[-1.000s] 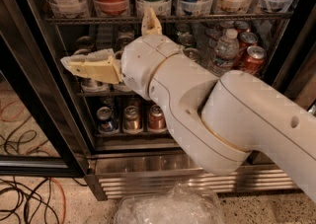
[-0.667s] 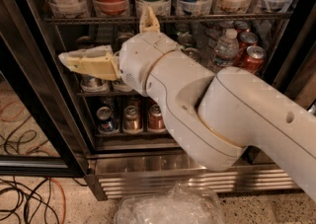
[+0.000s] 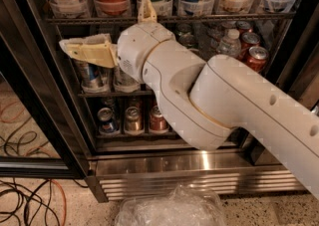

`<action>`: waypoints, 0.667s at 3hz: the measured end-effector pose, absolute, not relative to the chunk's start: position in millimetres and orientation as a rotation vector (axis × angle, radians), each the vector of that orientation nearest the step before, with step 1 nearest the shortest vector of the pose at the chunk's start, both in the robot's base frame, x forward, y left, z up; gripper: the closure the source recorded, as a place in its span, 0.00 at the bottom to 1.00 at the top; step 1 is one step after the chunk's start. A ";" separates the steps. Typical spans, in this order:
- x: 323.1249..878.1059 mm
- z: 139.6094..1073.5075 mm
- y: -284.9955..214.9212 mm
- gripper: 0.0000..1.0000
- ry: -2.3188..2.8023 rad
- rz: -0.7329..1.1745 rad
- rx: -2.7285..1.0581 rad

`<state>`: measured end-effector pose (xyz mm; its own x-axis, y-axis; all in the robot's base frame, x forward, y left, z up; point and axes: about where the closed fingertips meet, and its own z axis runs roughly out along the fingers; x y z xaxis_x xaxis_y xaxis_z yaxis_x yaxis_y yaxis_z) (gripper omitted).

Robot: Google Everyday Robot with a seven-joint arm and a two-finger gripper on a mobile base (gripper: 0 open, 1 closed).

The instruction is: Pick blue plastic bottle from top shelf of fridge

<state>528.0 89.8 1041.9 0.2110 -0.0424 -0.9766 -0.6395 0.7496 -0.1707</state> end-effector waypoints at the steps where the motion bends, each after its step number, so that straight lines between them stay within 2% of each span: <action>1: 539.8 1034.7 105.5 0.00 1.315 0.450 -0.659; 2: 544.6 1027.7 122.6 0.00 1.316 0.459 -0.674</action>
Offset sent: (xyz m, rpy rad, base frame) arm 0.0242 0.0553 -0.0265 -0.0348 0.0088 0.0378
